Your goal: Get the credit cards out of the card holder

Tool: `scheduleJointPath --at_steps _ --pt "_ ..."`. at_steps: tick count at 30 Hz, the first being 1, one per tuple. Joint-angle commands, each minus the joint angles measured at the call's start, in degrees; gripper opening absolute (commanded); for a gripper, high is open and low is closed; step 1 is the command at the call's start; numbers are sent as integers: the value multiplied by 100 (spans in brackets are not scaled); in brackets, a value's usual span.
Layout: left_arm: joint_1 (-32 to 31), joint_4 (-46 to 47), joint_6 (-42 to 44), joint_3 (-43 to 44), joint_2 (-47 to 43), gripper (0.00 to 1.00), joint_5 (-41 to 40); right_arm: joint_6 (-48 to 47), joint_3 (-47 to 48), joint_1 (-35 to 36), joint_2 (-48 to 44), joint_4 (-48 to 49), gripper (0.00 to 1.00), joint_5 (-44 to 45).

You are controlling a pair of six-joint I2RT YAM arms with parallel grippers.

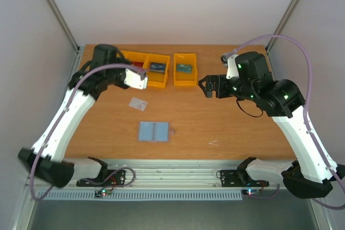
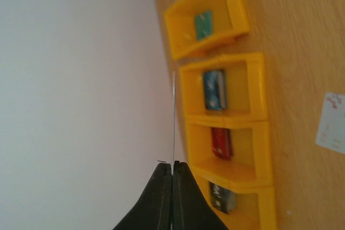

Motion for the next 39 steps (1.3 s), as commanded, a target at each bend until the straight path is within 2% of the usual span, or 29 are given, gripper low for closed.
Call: scheduleJointPath --at_steps 1,10,17,22,28,34,39 --pt "203 -381 -186 1040 1301 0 -719 -560 -250 -344 156 -238 98 -116" --pt "797 -22 -285 2897 3934 0 -812 -960 -511 -949 271 -244 98 -458" --pt "930 22 -152 3813 5371 0 -917 -1125 -553 -1585 526 -207 98 -837" --pt "959 239 -33 3803 5850 0 -909 -1108 -684 -1924 615 -2 98 -1165" --pt "1042 319 -18 4413 6486 0 -993 -1112 -738 -2150 762 42 98 -1377" --pt "1123 331 130 4247 6552 0 -943 -1104 -810 -2239 834 106 99 -1478" --pt "1122 415 -152 4257 6585 0 -1087 -1087 -798 -2280 923 179 98 -1654"
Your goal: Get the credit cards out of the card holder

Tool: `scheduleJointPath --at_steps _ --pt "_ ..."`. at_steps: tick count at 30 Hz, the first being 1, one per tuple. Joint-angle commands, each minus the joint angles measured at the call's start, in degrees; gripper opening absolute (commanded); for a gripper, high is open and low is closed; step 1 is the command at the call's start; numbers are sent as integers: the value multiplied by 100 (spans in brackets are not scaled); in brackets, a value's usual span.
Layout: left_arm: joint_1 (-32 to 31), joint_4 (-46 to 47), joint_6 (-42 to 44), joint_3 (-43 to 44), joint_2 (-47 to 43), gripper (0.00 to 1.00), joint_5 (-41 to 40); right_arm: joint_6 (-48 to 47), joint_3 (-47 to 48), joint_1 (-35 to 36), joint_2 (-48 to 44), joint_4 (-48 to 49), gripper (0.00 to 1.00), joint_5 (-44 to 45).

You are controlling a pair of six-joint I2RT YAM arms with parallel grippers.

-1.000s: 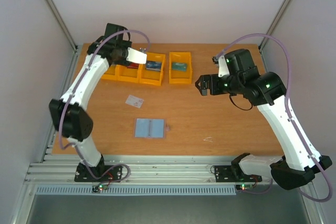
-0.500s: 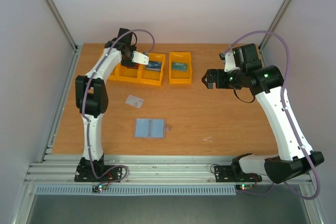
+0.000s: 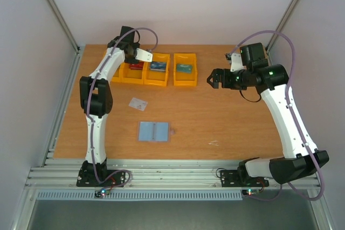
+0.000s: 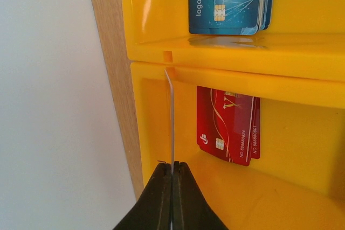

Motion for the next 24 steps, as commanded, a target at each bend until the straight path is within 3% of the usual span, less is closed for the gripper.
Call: scheduleJointPath --at_steps 1,5,10,16,24 --pt "48 158 -314 45 225 0 -316 -44 -10 -60 94 149 98 -241" --pt "56 41 -1284 258 224 0 -429 -39 -61 -68 97 197 99 -286" --pt "92 341 -1551 -67 8 0 -332 -56 -29 -69 125 160 99 -358" --pt "33 837 -739 -797 -152 0 -401 -74 -36 -69 79 139 99 -368" --pt "14 945 -577 -280 401 0 -559 -92 -27 -77 114 90 98 -336"
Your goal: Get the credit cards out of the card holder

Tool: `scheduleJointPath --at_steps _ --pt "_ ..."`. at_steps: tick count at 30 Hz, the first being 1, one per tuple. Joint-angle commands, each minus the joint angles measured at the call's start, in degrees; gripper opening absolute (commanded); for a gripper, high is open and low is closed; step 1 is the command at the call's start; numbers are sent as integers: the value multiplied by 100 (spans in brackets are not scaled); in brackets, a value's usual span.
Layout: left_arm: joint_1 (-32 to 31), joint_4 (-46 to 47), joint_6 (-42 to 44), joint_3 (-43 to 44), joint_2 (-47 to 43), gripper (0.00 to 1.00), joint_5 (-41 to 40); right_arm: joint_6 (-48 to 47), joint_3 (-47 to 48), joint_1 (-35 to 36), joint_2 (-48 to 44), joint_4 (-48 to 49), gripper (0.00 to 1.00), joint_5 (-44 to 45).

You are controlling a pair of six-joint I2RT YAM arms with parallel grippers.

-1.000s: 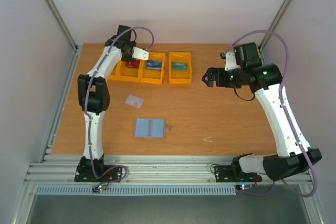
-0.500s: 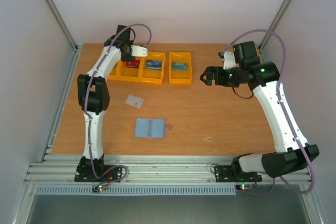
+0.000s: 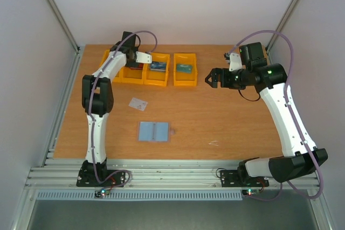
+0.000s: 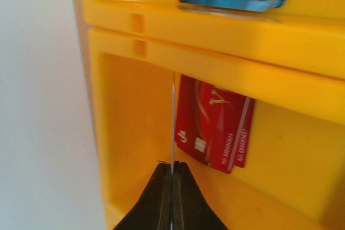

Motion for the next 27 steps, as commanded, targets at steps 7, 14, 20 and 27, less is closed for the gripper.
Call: scheduleJointPath --at_steps 7,14,20,27 --pt "-39 551 386 113 412 0 21 -57 109 -53 158 -15 98 -46" --pt "-104 594 433 104 560 13 35 -20 144 -51 213 -18 99 -91" --pt "-92 671 515 39 521 44 38 26 122 -51 183 -28 99 -116" --pt "-79 693 282 185 277 65 177 68 126 -51 124 -31 99 -180"
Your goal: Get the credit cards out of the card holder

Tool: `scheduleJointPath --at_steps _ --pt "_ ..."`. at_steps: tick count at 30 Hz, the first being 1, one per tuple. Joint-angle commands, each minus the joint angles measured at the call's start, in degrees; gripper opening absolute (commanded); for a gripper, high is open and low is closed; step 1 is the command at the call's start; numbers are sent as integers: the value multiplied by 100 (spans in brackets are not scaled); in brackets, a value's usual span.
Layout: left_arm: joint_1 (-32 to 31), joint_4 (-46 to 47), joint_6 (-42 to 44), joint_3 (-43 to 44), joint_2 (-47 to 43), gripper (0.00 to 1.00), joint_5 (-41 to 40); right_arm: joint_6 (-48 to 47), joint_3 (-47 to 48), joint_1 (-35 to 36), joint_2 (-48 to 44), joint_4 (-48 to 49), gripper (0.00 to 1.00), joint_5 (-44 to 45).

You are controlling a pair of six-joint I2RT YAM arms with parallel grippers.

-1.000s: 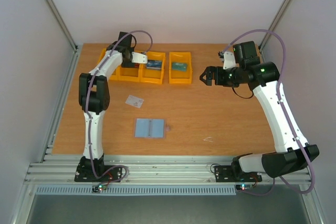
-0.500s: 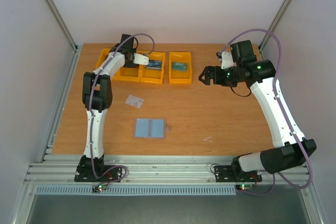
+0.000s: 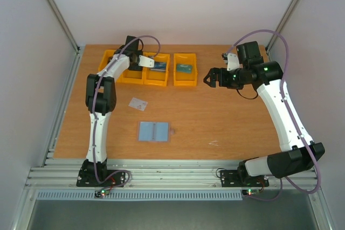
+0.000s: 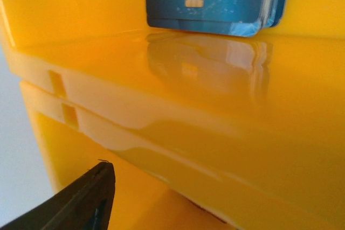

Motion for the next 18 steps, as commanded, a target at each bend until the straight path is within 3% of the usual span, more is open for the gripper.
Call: scheduleJointPath --at_steps 1,8,10,11,18 --pt "6 207 -142 148 -224 68 114 57 124 -47 -127 -29 99 -112" --pt "8 176 -754 145 -893 82 132 47 39 -51 -420 19 99 -7" --pt "6 -77 -1452 175 -1293 97 297 9 -93 -62 -597 124 99 62" --pt "7 -267 -1762 173 -1644 99 558 -1 -167 -64 -698 219 99 66" --pt "6 -1118 -4286 -902 -3965 99 1853 65 -1001 -189 -1562 1318 98 384"
